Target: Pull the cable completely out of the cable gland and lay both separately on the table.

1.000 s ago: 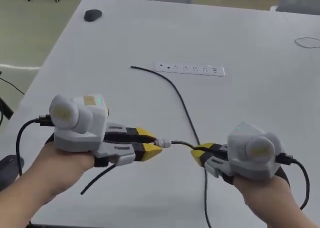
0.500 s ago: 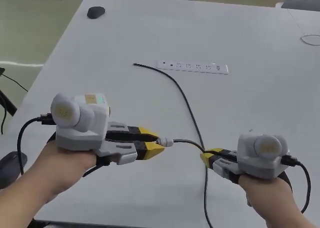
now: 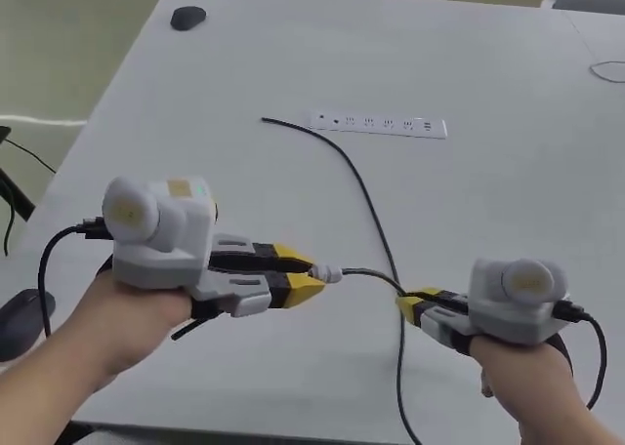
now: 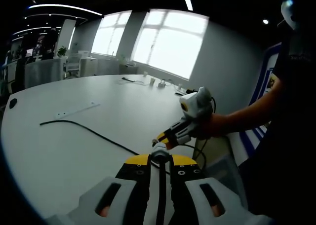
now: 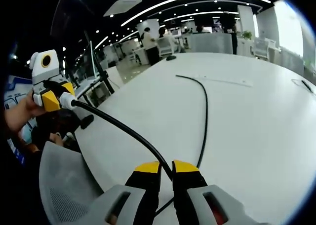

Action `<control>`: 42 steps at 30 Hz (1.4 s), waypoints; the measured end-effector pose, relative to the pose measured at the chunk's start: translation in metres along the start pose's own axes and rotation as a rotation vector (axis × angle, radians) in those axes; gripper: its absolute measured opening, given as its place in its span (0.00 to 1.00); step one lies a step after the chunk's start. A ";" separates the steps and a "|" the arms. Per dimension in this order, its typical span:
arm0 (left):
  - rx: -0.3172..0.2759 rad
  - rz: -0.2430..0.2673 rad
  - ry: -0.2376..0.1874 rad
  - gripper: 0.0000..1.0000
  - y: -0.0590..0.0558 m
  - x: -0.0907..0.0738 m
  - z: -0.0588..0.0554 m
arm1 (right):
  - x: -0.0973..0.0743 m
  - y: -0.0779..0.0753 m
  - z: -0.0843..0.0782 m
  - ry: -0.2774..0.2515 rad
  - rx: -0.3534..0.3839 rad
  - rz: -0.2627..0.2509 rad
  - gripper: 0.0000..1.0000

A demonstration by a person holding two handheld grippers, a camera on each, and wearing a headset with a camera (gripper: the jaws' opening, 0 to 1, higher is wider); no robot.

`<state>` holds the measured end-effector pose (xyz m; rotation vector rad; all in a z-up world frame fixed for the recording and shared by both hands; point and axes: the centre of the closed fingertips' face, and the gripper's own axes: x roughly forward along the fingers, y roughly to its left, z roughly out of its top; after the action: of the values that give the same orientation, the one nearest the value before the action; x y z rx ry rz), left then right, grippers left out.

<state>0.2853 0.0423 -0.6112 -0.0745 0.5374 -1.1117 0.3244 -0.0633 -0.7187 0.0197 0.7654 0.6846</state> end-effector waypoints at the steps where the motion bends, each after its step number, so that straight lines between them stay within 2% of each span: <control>1: 0.002 -0.001 -0.001 0.14 0.000 0.000 0.000 | 0.000 -0.001 0.000 -0.003 -0.004 0.000 0.04; 6: -0.003 -0.006 -0.011 0.14 0.000 -0.003 0.001 | -0.002 0.002 0.003 -0.019 -0.024 0.021 0.05; 8: 0.005 -0.008 -0.005 0.14 0.000 -0.004 0.000 | -0.006 0.001 0.008 -0.034 -0.082 0.006 0.06; 11: 0.020 -0.014 0.006 0.14 -0.002 -0.005 -0.002 | -0.015 0.002 0.017 -0.061 -0.097 -0.006 0.14; 14: 0.018 -0.020 0.007 0.14 -0.002 -0.005 -0.002 | -0.023 0.005 0.025 -0.066 -0.183 -0.034 0.19; 17: 0.024 -0.031 0.009 0.14 -0.003 -0.004 -0.002 | -0.030 0.019 0.032 -0.068 -0.255 -0.021 0.20; 19: 0.034 -0.041 0.010 0.14 -0.005 -0.004 -0.002 | -0.034 0.031 0.039 -0.073 -0.331 -0.012 0.21; 23: 0.043 -0.058 0.015 0.14 -0.006 -0.005 -0.004 | -0.038 0.062 0.052 -0.091 -0.467 0.029 0.23; 27: 0.045 -0.073 0.019 0.14 -0.007 -0.006 -0.007 | -0.034 0.093 0.053 -0.058 -0.630 0.071 0.23; 29: 0.040 -0.079 0.018 0.14 -0.007 -0.007 -0.008 | -0.031 0.103 0.052 -0.047 -0.695 0.081 0.22; 38: 0.032 -0.088 0.024 0.14 -0.006 -0.006 -0.011 | -0.021 0.115 0.054 -0.028 -0.812 0.081 0.14; 42: 0.034 -0.094 0.026 0.14 -0.007 -0.005 -0.010 | -0.022 0.119 0.057 -0.043 -0.817 0.095 0.10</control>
<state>0.2731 0.0451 -0.6159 -0.0562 0.5425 -1.2142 0.2830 0.0302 -0.6327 -0.6741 0.4019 1.0437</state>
